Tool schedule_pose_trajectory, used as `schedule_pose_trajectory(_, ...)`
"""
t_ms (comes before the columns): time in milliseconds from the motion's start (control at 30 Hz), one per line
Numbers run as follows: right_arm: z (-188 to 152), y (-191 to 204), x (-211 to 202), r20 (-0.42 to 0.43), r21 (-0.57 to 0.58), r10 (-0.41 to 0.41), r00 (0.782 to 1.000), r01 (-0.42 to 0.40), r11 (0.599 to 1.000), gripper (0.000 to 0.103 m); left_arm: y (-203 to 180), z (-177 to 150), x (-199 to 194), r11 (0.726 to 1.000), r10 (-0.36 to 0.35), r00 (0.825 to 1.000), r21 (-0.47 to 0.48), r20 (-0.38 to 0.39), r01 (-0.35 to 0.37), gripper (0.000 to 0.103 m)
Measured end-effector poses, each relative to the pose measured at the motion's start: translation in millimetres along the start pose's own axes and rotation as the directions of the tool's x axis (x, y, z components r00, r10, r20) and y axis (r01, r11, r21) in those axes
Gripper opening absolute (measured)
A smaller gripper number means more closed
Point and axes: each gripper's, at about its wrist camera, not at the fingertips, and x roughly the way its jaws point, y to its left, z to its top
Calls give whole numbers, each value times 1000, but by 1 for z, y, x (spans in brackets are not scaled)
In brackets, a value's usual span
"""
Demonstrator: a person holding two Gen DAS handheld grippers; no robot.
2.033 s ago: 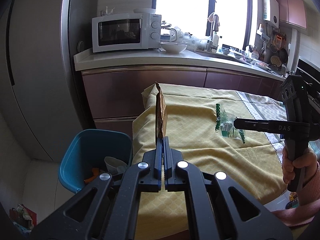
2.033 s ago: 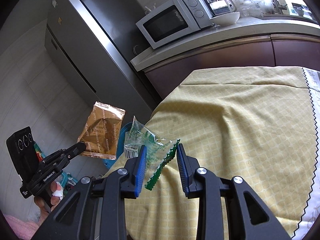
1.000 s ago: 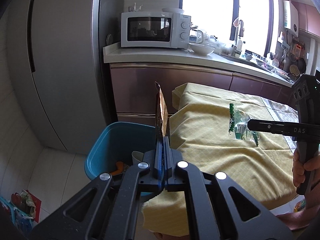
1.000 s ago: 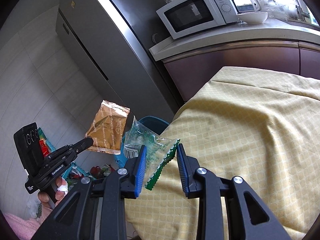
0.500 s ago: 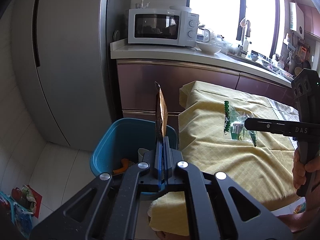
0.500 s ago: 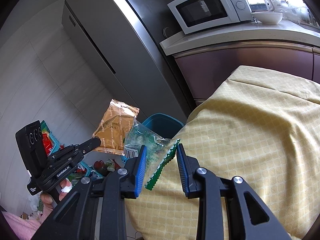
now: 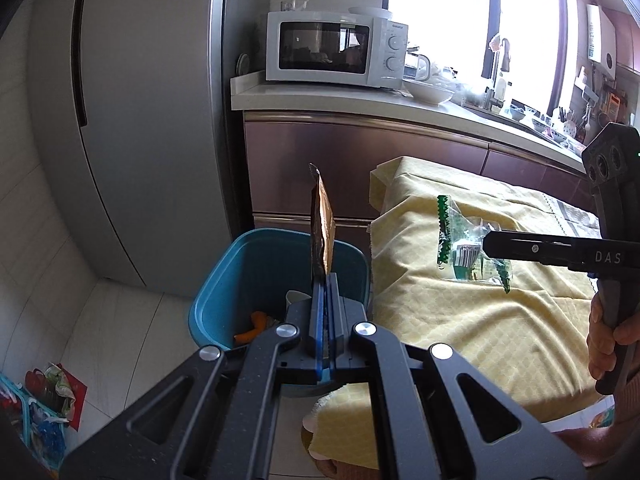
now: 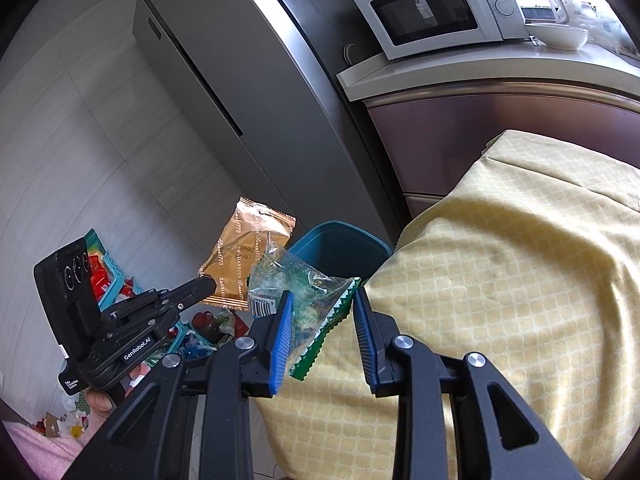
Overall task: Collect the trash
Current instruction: 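Carry brown wrapper in left gripper while right gripper carries candy wrapper to teal bin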
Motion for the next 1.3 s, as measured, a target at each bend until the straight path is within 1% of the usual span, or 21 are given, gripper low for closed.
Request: schedule_pose_trajectory(1300,11,14,35,-53,-12,18,998,-19,1000,29,17,-12,25,998,40,998,-36,-56,-42,2)
